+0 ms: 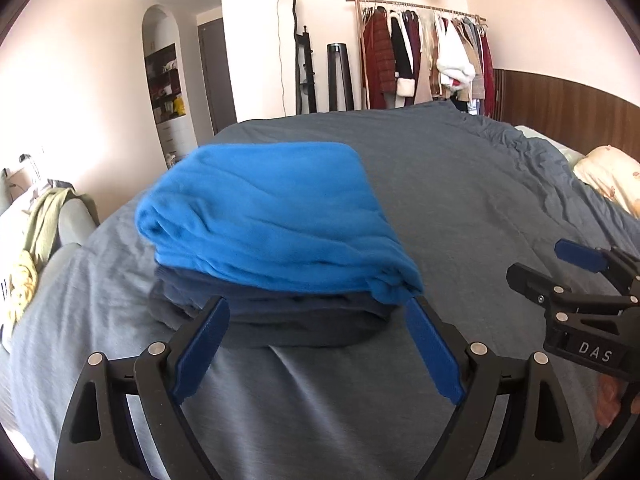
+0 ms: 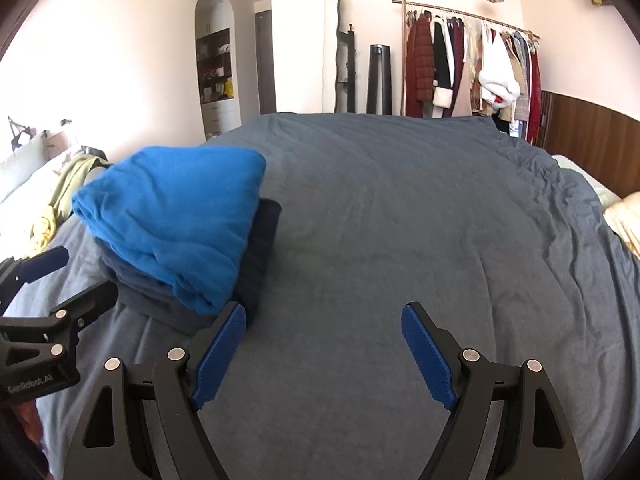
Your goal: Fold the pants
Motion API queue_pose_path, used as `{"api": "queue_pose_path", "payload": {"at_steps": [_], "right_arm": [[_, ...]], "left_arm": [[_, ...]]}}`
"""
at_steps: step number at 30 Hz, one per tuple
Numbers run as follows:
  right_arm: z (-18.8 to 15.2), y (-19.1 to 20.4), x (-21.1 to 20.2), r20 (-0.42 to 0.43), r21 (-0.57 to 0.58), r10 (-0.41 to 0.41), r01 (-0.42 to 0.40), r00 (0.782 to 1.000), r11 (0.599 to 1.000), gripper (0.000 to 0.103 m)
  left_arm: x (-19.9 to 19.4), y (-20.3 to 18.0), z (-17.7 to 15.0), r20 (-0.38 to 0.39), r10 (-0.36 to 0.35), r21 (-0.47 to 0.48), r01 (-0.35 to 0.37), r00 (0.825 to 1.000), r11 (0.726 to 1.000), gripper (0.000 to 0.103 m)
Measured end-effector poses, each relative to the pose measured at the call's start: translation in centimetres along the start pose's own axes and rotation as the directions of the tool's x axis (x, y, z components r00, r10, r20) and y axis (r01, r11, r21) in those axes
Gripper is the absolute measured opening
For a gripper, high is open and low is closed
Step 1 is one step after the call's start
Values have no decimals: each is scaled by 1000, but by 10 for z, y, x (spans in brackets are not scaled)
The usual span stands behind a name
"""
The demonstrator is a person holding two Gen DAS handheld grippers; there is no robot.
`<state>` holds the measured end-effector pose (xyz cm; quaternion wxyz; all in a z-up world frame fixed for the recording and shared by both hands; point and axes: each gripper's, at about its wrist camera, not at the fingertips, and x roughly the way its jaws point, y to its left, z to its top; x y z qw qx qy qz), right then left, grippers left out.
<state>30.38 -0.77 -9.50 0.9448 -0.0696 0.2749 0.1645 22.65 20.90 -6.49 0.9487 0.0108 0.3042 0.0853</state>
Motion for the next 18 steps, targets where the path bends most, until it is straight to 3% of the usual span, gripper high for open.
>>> {"api": "queue_pose_path", "payload": {"at_steps": [7, 18], "right_arm": [[-33, -14, -36, 61, 12, -44, 43, 997, 999, 81], [-57, -17, -122, 120, 26, -54, 51, 991, 998, 81]], "left_arm": [[-35, -20, -22, 48, -12, 23, 11, 999, 1000, 92], [-117, -41, -38, 109, -20, 44, 16, 994, 999, 98]]}}
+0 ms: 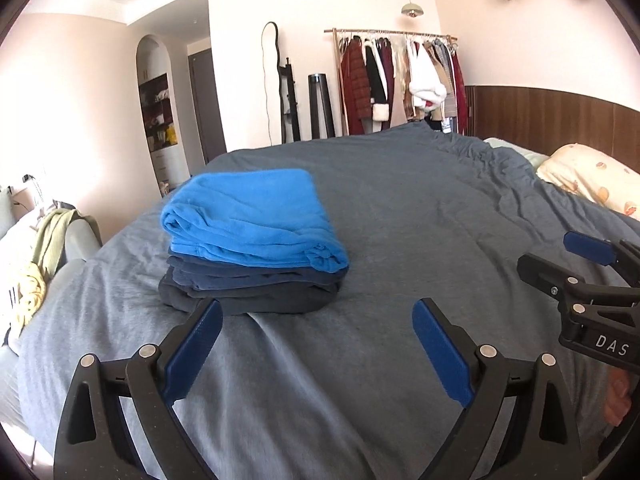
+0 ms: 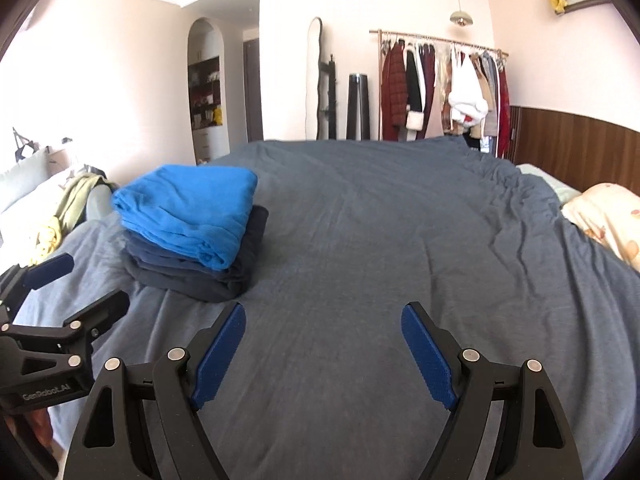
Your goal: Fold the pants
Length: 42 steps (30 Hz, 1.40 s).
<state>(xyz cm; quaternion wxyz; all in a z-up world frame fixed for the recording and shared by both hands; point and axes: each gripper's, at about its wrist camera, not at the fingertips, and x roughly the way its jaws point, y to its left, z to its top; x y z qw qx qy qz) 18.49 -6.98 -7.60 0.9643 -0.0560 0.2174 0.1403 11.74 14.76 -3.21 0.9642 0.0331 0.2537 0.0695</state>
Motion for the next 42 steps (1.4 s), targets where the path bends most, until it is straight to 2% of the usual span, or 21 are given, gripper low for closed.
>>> {"api": "queue_pose_path", "payload": {"at_steps": [8, 16, 23, 31, 42], "right_arm": [[-5, -6, -66, 63, 7, -31, 31, 998, 1000, 81], [-21, -13, -103, 56, 13, -51, 50, 997, 999, 81], [-32, -20, -117, 41, 28, -47, 45, 998, 999, 81], [-35, -19, -122, 49, 27, -48, 47, 998, 999, 81], [-40, -19, -128, 49, 19, -46, 45, 998, 999, 81]], "left_arm": [[-49, -11, -9, 7, 3, -25, -3, 1000, 1000, 103], [-76, -23, -21, -26, 3, -27, -4, 1000, 1000, 103], [-91, -37, -24, -32, -1, 2, 1, 999, 1000, 103], [-99, -38, -23, -37, -9, -20, 8, 999, 1000, 103], [-107, -43, -25, -24, 10, 4, -10, 1000, 1000, 103]]}}
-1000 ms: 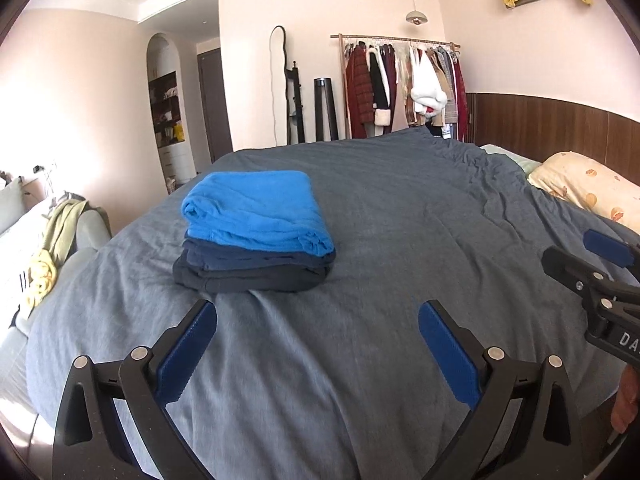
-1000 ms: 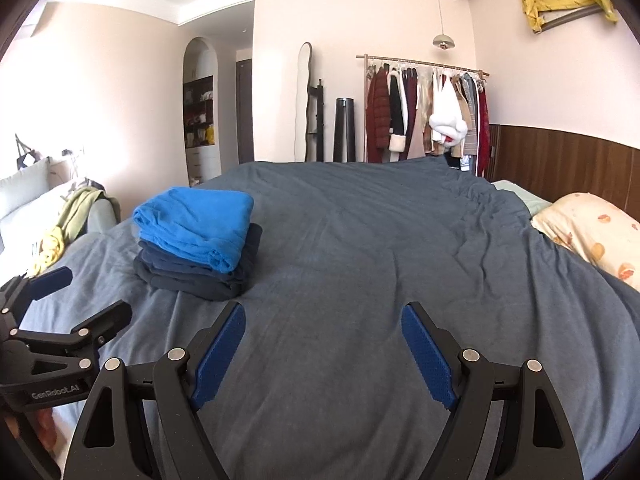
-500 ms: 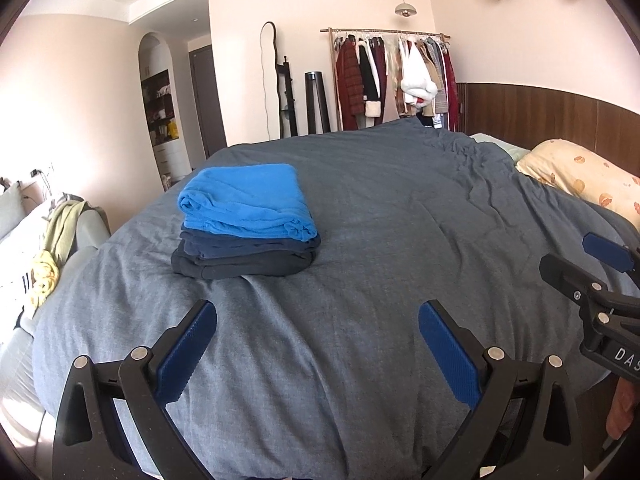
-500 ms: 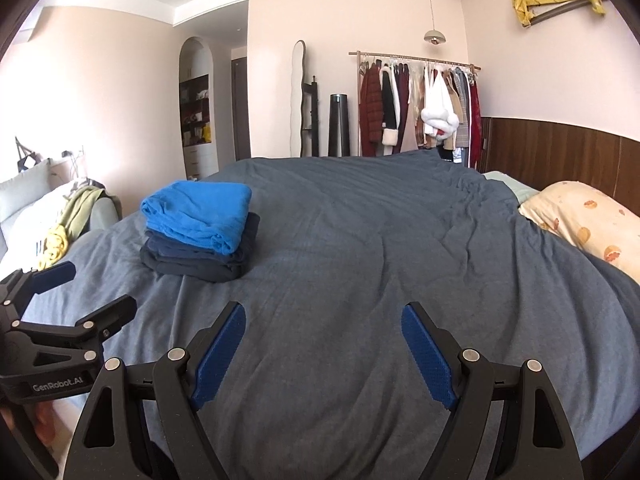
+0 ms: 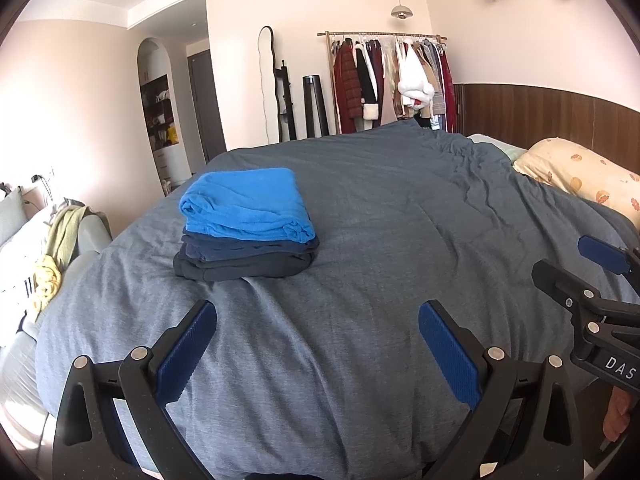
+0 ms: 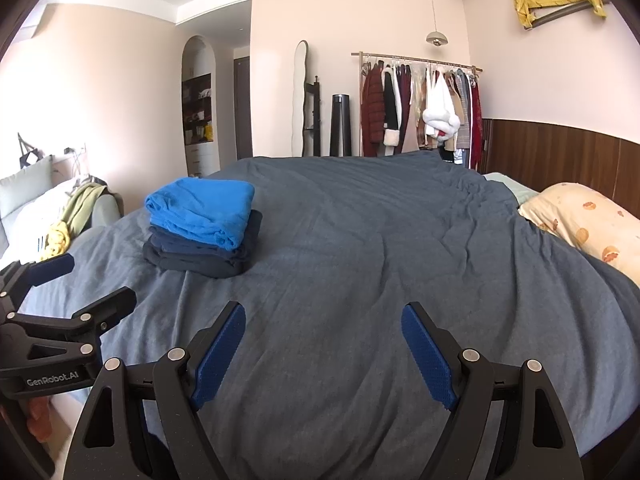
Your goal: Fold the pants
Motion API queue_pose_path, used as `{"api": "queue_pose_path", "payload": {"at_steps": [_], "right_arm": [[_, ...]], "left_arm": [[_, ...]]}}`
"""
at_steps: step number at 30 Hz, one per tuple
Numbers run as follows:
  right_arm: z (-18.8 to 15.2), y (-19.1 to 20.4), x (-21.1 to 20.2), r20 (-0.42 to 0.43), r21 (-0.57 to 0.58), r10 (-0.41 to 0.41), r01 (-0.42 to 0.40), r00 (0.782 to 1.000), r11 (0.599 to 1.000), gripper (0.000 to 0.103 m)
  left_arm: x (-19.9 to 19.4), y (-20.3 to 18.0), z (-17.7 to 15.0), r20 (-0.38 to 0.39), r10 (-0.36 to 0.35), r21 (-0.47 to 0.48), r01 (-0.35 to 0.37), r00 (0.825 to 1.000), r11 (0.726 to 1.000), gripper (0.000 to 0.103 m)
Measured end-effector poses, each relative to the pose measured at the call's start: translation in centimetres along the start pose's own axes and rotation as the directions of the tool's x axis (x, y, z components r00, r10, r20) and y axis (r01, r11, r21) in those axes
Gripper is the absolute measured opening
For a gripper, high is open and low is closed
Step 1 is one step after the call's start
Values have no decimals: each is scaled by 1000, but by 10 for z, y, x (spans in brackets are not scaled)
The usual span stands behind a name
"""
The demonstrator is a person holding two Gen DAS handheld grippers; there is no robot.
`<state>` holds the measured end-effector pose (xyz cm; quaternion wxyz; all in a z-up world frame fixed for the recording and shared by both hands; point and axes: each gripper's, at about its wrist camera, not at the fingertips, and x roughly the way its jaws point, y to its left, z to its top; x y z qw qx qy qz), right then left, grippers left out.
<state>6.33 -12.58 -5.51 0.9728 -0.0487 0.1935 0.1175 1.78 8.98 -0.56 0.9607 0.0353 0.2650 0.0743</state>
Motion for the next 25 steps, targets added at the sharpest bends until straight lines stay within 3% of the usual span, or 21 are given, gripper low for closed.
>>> {"api": "queue_pose_path", "payload": {"at_steps": [25], "right_arm": [[-2, -1, -1, -5, 4, -2, 2, 1000, 1000, 81]], "left_arm": [[0, -4, 5, 2, -9, 15, 9, 1000, 1000, 103]]}}
